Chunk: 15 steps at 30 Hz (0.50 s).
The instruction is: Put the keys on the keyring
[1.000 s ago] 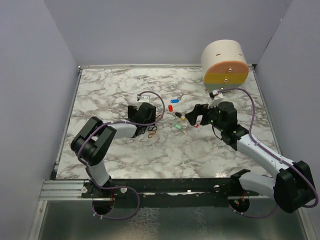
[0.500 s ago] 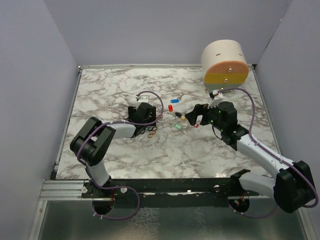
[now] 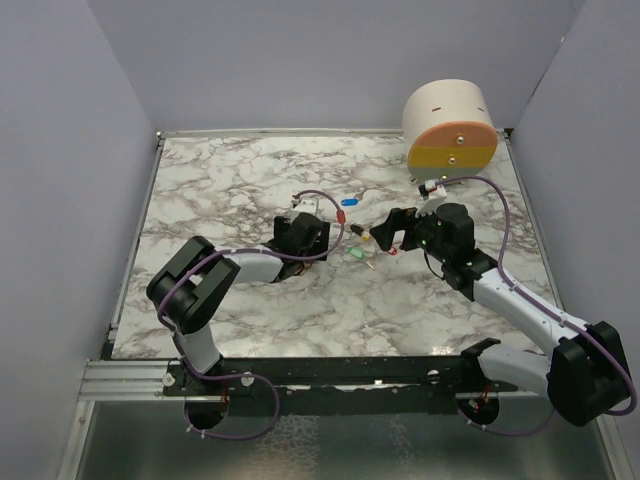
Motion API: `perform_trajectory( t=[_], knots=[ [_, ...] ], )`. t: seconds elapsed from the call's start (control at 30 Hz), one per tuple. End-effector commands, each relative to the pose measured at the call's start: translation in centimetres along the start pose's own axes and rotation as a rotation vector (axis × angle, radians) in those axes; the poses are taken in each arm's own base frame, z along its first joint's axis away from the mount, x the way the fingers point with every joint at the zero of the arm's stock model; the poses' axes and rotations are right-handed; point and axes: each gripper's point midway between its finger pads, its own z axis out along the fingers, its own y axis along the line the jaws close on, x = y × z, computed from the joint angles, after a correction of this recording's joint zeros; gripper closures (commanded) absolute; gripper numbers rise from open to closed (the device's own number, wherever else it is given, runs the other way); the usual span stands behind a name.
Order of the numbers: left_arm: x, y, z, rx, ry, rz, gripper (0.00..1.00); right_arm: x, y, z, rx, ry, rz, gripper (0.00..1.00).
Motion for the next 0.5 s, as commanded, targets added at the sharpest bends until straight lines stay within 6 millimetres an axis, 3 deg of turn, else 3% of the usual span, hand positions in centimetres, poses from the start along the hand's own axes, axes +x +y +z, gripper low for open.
perform_trajectory(
  t=[0.0,0.47],
  knots=[
    [5.6,-1.9,-0.6,0.086,0.174,0.027,0.05,-1.1,0.4,-0.3,-0.002,-0.025,-0.012,0.02],
    [8.8,-5.6,-2.0,0.186,0.226,0.050,0.05,-1.1,0.3,-0.5,0.010,-0.025,-0.011,0.02]
  ],
)
